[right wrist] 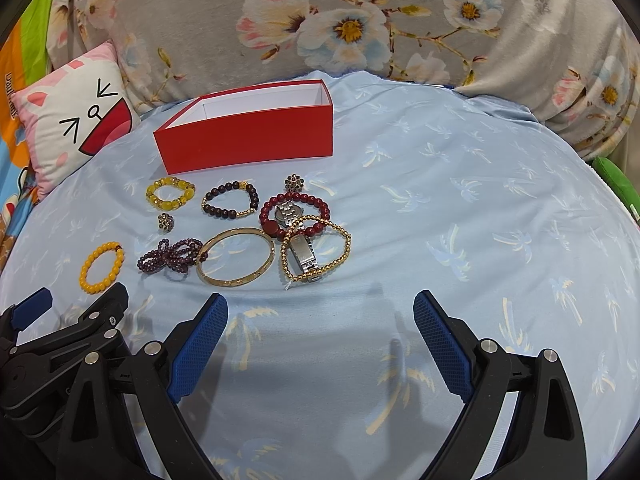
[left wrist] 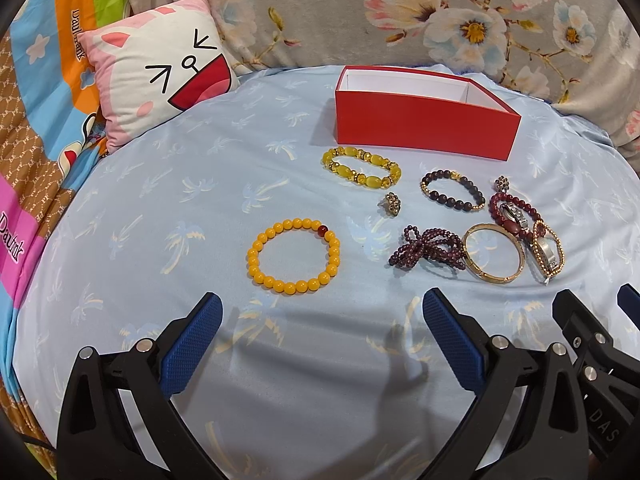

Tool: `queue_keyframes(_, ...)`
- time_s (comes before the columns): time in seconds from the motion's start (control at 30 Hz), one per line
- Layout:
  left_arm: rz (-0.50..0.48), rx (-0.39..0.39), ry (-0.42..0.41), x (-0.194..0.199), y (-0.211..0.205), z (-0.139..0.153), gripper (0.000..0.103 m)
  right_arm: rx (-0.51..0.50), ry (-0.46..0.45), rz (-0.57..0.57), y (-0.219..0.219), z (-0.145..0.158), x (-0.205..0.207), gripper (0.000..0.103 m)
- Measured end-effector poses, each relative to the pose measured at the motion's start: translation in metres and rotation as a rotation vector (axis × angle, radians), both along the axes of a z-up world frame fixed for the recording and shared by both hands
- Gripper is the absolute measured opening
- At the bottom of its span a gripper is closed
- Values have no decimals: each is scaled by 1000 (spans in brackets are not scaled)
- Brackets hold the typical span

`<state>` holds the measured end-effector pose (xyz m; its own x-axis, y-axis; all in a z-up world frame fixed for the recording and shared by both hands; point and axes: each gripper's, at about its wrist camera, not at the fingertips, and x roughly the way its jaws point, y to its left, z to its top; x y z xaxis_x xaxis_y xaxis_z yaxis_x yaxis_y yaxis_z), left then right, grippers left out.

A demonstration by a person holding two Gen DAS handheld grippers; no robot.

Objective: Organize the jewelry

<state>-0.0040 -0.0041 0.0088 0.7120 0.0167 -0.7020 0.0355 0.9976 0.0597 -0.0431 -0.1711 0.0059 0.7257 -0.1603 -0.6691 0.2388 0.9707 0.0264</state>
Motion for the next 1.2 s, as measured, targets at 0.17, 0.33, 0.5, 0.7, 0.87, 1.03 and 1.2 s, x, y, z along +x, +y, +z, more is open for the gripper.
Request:
queue_keyframes(0.17, 0, -1, -1, 0, 0, 0, 96, 0, -1, 0, 0, 0, 0, 90)
queue_keyframes(0.33, 0, -1, -2, 0, 0, -1, 96, 0, -1, 0, 0, 0, 0, 90)
queue_keyframes(0.5, 0, 0, -3, -1, 0, -1, 96, 0, -1, -1, 0, 0, 0, 90)
queue_keyframes(0.7, 0, 0, -4, -1, 0, -2, 96, 0, -2, -2, 0, 0, 0, 90)
queue_keyframes(0.87, 0, -1, -4, -1, 0, -2, 96, 0, -2, -2, -1, 0, 0, 90)
queue_keyframes(1.03, -1, 1, 5, 1, -1, 2, 96, -1, -2, -3, 1, 1, 1, 90)
queue_keyframes(1.2, -4, 15, 15, 6, -4, -1, 96, 1, 3, -2, -1, 0, 1, 90)
